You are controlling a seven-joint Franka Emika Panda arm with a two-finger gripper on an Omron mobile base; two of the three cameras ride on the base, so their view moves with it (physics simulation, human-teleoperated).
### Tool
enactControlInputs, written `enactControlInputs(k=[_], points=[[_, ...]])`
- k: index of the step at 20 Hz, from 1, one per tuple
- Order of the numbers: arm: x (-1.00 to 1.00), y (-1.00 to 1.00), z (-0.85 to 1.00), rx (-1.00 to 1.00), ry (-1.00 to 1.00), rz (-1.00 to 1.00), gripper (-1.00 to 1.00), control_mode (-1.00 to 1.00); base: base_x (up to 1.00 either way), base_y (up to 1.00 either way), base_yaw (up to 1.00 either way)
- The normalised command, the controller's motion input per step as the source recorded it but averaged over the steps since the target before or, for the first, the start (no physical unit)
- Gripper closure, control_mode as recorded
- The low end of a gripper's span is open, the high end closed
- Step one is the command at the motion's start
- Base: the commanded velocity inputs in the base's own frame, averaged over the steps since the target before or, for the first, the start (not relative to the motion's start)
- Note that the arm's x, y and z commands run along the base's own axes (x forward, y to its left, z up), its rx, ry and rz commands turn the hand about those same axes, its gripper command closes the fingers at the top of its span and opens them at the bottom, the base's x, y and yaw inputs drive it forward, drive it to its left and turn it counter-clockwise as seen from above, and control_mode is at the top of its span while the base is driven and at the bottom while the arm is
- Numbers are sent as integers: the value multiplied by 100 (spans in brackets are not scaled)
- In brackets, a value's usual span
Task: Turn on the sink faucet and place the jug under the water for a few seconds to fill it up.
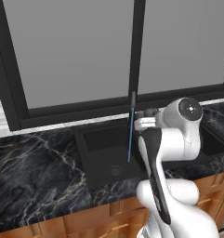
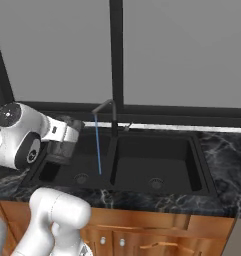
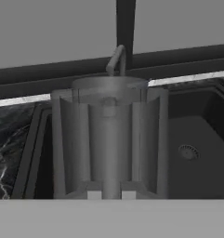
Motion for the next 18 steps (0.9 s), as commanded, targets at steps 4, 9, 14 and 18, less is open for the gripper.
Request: enactControlInputs(k=[4, 9, 14, 18], points=[[5, 40, -64, -5, 0, -28, 100, -100, 0, 0, 0], [0, 38, -43, -3, -5, -27, 100, -100, 0, 0, 0], [8, 20, -48, -6, -18, -26, 100, -100, 0, 0, 0], [27, 3, -36, -4, -15, -25, 100, -100, 0, 0, 0]])
